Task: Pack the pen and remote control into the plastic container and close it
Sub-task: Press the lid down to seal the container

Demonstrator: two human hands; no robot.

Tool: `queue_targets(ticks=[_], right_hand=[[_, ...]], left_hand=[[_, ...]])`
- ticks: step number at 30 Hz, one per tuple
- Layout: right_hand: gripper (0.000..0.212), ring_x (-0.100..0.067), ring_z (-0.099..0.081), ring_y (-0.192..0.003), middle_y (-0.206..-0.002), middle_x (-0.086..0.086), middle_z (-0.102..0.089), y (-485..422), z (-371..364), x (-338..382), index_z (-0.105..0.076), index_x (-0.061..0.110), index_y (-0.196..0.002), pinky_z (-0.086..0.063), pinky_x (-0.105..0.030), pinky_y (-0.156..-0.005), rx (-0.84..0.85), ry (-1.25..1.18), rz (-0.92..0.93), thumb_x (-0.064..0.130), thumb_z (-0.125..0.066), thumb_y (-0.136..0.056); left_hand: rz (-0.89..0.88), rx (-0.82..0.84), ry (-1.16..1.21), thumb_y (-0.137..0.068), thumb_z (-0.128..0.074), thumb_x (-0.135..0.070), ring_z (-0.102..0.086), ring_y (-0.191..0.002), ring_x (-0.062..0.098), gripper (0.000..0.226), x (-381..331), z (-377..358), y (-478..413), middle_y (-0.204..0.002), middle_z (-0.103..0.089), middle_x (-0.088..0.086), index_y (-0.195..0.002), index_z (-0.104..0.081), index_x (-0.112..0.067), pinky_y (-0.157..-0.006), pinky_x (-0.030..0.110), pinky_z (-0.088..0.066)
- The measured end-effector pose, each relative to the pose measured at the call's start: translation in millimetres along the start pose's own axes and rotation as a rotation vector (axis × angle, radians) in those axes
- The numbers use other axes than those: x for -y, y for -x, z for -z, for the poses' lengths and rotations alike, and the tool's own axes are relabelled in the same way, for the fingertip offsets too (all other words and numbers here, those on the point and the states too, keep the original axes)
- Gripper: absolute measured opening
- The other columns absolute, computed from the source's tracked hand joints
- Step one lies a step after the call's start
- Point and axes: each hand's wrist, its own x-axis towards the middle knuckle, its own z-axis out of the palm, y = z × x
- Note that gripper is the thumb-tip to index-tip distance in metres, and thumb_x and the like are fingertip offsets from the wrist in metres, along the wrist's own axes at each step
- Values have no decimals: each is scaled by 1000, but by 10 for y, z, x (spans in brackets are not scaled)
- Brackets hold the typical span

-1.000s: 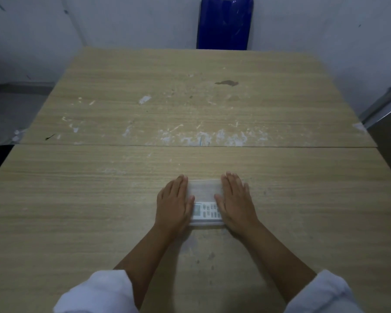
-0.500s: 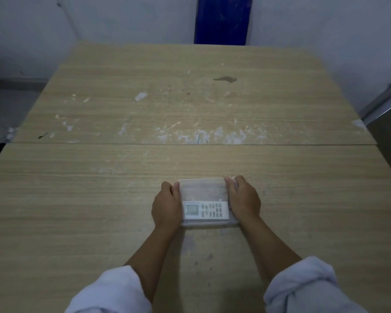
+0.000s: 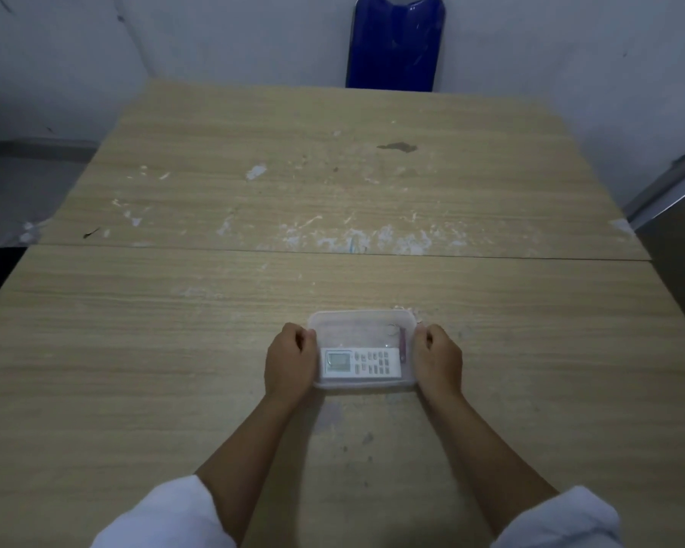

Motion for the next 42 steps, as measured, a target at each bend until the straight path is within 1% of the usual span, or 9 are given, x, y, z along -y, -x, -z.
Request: queue_targets(ticks=[6,11,13,16,19,24,28,36,42], right_hand=[[25,-22,-51,-68,-64,-1,-52,62,-92,267,-56,13,-65,-40,-32,-62,53,-184,-32,21,-49,-88],[16,-21,-56,-77,-75,-2,-61,296,-416,658,-68,9,-78,-46,-35,-71,127,-234,36,12,-54,-85],[20,-20,-59,-77,-81,-4,-66,422,-671,843,-71,4,-83,-46,-30,-72,178,-214,51,11,-52,-83],[22,-23,-67,-73,-76,-3,-72,610,-1128,1144,-69,7,-76,-57,-39,-69,206,-228,29,20,-50,-74],[17,-20,-53,-65,-65,-4,-55,778,-1499,1465,-59,1,-68,-40,-30,-59,254,-213,58,13,-46,-70],[26,-18,-51,-68,-68,1,-56,968,-1903,1975,-61,17,-65,-39,-30,-62,303,-257,64,1,-43,-76],[34,-23,-63,-76,-87,-12,-72,1001,-2283,2169,-68,4,-87,-48,-34,-65,341,-295,28,11,-39,-69],[18,-18,-47,-67,-72,-11,-58,1068,-2522,2472,-59,4,-69,-35,-31,-61,350,-226,25,4,-44,-79],[19,-18,-48,-70,-76,-8,-55,1050,-2567,2445,-62,-4,-81,-36,-28,-63,357,-181,41,1,-44,-79]], left_hand=[[120,-7,104,-92,-48,-19,-54,-80,24,15,76,292,40,-84,-59,8,-84,-54,-8,-70,27,-35],[200,-77,188,-86,-53,-18,-61,-90,29,11,324,801,-209,-87,-66,11,-86,-62,-10,-74,30,-41],[226,-88,200,-83,-54,-16,-64,-94,30,18,439,1057,-374,-96,-70,14,-95,-65,-11,-81,35,-47],[242,-95,189,-80,-51,-13,-64,-100,31,31,611,1458,-671,-108,-71,15,-107,-67,-12,-91,41,-52],[219,-102,148,-78,-48,-9,-63,-105,32,41,765,1809,-968,-116,-70,15,-115,-67,-11,-94,42,-51],[170,-110,108,-79,-51,-4,-64,-102,31,39,984,2263,-1404,-113,-70,17,-114,-68,-8,-90,39,-50],[187,-120,111,-82,-52,-2,-63,-101,30,35,1123,2480,-1665,-114,-69,17,-114,-66,-5,-88,38,-49],[227,-128,94,-85,-51,-6,-60,-110,31,37,1312,2645,-1938,-122,-66,15,-120,-62,-6,-85,31,-44],[207,-90,73,-82,-50,-5,-59,-100,27,35,1318,2690,-1981,-110,-66,12,-114,-66,-8,-81,29,-40]])
